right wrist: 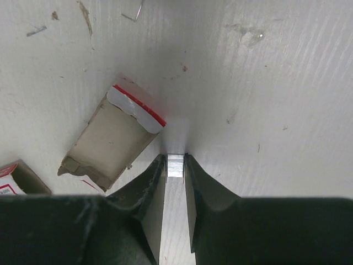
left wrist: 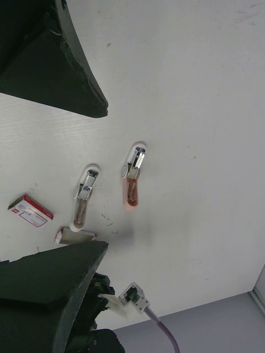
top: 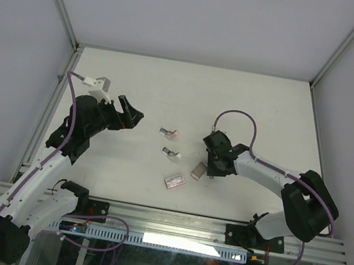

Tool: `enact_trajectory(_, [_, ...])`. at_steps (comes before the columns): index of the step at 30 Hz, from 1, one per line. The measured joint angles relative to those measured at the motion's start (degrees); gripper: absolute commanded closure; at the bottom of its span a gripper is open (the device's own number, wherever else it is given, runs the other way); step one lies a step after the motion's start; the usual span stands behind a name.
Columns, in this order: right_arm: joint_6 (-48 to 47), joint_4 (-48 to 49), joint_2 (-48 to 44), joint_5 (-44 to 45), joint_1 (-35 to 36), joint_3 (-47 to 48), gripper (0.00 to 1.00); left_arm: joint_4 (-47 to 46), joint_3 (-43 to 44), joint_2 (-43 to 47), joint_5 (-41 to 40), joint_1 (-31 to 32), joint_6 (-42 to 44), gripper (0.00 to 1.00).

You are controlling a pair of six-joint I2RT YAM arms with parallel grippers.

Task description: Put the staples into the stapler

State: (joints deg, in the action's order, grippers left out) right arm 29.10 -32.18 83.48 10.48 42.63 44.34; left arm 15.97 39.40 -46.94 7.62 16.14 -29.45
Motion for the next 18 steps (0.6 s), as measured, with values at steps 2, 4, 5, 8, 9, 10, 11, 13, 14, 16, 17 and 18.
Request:
enact_trajectory(2, [0.02, 0.00, 0.07, 0.07, 0.00, 0.02, 0.79, 0.02, -0.02, 0.00, -0.04, 0.00, 0.00, 0.02])
enact_trajectory(4, [0.02, 0.04, 0.09, 0.17, 0.00, 0.02, 0.83, 0.00, -0.02, 0.00, -0.04, 0.00, 0.00, 0.02])
enact_trajectory(5, [0.02, 0.04, 0.11, 0.24, 0.00, 0.02, 0.85, -0.02, -0.02, 0.00, -0.04, 0.00, 0.00, 0.02])
enact_trajectory(8, [0.04, 0.04, 0.11, 0.44, 0.00, 0.07, 0.87, -0.15, -0.04, 0.00, -0.04, 0.00, 0.00, 0.02])
enact_trajectory(9, [0.07, 0.07, 0.11, 0.50, 0.00, 0.07, 0.87, -0.33, -0.11, 0.00, -0.02, 0.00, 0.00, 0.02])
enact_trajectory(10, [0.07, 0.11, 0.11, 0.57, 0.00, 0.07, 0.87, -0.85, -0.31, 0.00, 0.04, 0.00, 0.00, 0.03])
enact_trajectory(11, [0.04, 0.15, 0.09, 0.59, 0.02, 0.07, 0.87, -1.33, -0.61, 0.00, 0.24, 0.00, -0.02, 0.04])
enact_trajectory(13, [-0.04, 0.17, -0.22, 0.48, 0.00, 0.07, 0.88, -2.80, -1.62, -0.04, 0.90, 0.15, -0.24, 0.04])
enact_trajectory(14, [-0.11, 0.26, -0.68, 0.04, -0.09, 0.07, 0.88, -3.72, -2.25, -0.13, 1.36, 0.61, -0.59, 0.05])
enact_trajectory(16, [-0.26, 0.79, -2.25, -1.53, -0.68, 0.09, 0.88, -6.38, -3.82, -0.63, 1.90, 2.62, -1.66, 0.05])
enact_trajectory(17, [-0.31, 1.51, -3.54, -3.02, -1.31, 0.11, 0.88, -8.15, -4.72, -1.01, 2.25, 4.31, -2.56, 0.05])
enact_trajectory(18, [-0.33, 2.51, -5.05, -4.72, -2.23, 0.11, 0.88, -10.34, -5.81, -1.57, 2.78, 6.58, -3.56, 0.06])
